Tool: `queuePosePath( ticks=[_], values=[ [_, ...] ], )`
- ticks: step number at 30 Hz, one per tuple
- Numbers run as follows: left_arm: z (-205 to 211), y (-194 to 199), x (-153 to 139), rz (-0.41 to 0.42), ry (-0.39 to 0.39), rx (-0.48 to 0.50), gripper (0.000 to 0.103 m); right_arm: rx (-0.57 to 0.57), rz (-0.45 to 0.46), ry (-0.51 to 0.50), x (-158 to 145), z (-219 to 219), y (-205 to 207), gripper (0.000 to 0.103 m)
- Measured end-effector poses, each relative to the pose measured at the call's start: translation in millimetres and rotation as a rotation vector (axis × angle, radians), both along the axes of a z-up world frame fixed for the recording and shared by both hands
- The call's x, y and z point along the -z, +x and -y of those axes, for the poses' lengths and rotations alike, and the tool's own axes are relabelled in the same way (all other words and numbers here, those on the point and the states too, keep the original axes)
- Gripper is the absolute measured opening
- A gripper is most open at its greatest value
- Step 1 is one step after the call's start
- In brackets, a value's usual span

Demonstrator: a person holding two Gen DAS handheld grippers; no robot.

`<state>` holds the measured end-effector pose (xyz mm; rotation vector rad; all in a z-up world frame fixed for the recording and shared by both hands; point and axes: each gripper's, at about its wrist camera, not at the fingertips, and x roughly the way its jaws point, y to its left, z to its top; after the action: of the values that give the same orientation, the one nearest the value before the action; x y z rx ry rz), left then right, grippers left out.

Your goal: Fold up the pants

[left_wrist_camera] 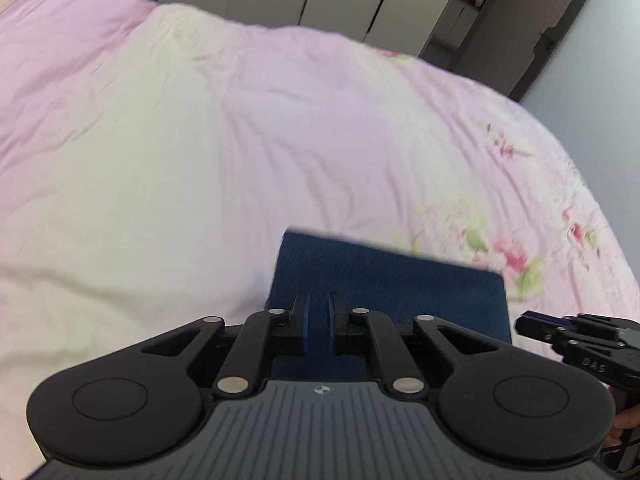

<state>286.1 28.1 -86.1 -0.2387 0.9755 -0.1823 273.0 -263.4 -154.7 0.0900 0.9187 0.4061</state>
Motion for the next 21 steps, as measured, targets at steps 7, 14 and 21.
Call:
queuePosePath(
  ticks=[7,14,21],
  values=[
    [5,44,53,-0.099,0.049,-0.021,0.006,0.031,-0.054,0.001,29,-9,47,0.007],
    [6,57,69,-0.137,0.062,-0.028,0.006,0.026,-0.120,-0.014,61,-17,63,0.002],
    [-15,25,30,-0.129,-0.041,-0.038,0.040,0.077,-0.150,0.104,39,5,53,0.045]
  ],
)
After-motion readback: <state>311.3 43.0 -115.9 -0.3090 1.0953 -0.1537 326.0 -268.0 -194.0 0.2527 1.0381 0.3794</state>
